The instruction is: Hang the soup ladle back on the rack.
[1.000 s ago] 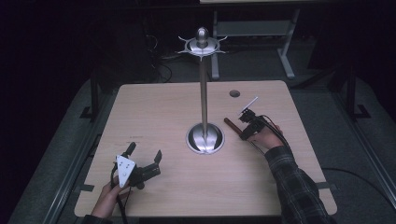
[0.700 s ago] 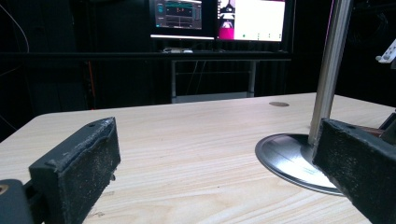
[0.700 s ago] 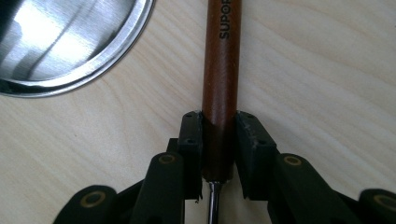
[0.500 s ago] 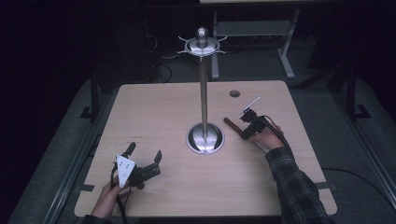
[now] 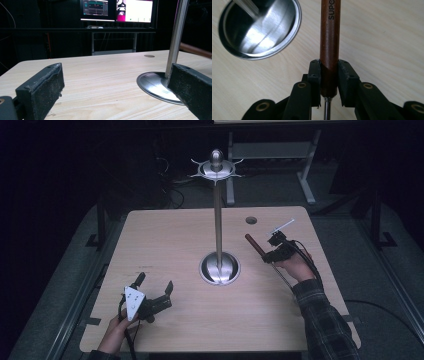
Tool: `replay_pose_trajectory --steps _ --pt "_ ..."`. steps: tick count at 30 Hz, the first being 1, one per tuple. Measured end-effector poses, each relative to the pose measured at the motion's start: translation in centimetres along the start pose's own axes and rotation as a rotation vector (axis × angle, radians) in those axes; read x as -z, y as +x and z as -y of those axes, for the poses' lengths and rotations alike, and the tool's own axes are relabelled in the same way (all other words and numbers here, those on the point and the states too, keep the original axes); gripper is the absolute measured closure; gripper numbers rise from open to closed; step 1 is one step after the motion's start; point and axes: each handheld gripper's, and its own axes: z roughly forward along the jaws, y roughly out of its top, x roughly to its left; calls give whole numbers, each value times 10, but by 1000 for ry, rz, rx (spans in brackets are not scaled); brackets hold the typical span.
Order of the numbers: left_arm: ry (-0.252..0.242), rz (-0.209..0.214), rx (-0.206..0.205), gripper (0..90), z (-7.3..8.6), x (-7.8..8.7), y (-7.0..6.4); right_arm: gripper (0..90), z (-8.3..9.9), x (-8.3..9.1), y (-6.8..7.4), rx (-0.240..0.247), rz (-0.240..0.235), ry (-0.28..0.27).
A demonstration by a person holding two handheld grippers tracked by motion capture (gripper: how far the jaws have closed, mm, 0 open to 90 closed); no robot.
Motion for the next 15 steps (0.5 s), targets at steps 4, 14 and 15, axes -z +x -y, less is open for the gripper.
replay_pose_trajectory --steps 4,14,15 --pt "2 -1 -1 2 0 0 0 734 4 19 2 6 11 -68" --pt "1 0 -4 3 0 0 -1 734 21 57 9 3 30 -246" --pt "1 0 -3 2 0 0 -1 734 22 61 9 4 24 -264"
